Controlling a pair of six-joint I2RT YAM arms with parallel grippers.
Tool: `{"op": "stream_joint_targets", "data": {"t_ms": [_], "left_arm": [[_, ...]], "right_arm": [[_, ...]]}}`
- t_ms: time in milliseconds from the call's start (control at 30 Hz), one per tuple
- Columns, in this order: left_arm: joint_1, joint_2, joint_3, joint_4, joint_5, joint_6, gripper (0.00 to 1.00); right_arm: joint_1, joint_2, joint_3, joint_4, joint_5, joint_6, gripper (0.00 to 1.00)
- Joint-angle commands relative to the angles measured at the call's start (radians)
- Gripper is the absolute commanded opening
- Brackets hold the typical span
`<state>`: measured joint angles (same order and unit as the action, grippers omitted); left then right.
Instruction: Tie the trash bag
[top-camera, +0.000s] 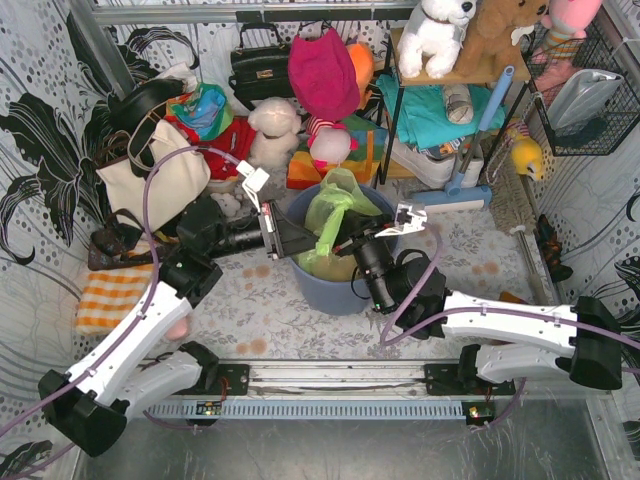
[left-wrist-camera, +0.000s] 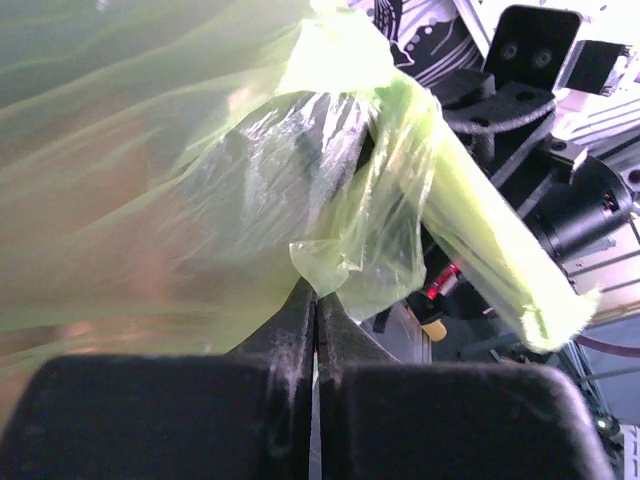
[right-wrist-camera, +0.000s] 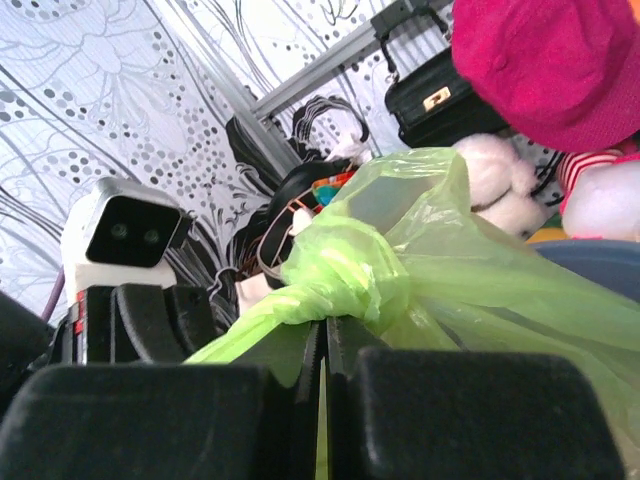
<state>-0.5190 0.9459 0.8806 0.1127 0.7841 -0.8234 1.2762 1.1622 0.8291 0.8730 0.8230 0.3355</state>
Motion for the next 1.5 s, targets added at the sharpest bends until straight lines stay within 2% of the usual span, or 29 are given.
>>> {"op": "stream_joint_targets", "data": {"t_ms": [0,233,433,633,767,900,967,1100,1200,1300,1467], "left_arm": [[-0.033,-0.027,-0.03,0.069,0.016,-0.035,0.04],[-0.084,-0.022,-0.054,0.12,0.003,-0.076,0.04],[-0.186,0.005,-0.056,0.157,-0.036,-0.087,0.04],[-0.242,0.023,-0.042,0.137,-0.074,-0.071,0.06],[-0.242,-0.009,0.038,-0.098,-0.162,0.075,0.22],[-0.24,-0.047,0.16,-0.366,-0.347,0.245,0.43],[-0.237,-0.057,0.216,-0.468,-0.417,0.298,0.47],[-0.236,-0.08,0.303,-0.574,-0.551,0.36,0.46],[-0.236,-0.108,0.317,-0.544,-0.624,0.348,0.48],[-0.235,-0.1,0.31,-0.455,-0.651,0.303,0.58],[-0.236,-0.046,0.248,-0.275,-0.613,0.265,0.59]], "right_arm": [[0.006,0.032,-0.033,0.291,0.053,-0.183,0.0],[0.006,0.086,-0.044,0.46,0.021,-0.344,0.0],[0.006,0.148,-0.074,0.664,-0.002,-0.494,0.0],[0.007,0.163,-0.109,0.749,-0.061,-0.567,0.0],[0.006,0.157,-0.142,0.783,-0.099,-0.581,0.0],[0.006,0.142,-0.151,0.77,-0.114,-0.578,0.0],[0.006,0.138,-0.15,0.764,-0.118,-0.579,0.0],[0.006,0.131,-0.147,0.744,-0.122,-0.575,0.0],[0.006,0.126,-0.149,0.739,-0.122,-0.571,0.0],[0.006,0.123,-0.149,0.732,-0.125,-0.563,0.0],[0.006,0.113,-0.144,0.711,-0.134,-0.553,0.0]]}}
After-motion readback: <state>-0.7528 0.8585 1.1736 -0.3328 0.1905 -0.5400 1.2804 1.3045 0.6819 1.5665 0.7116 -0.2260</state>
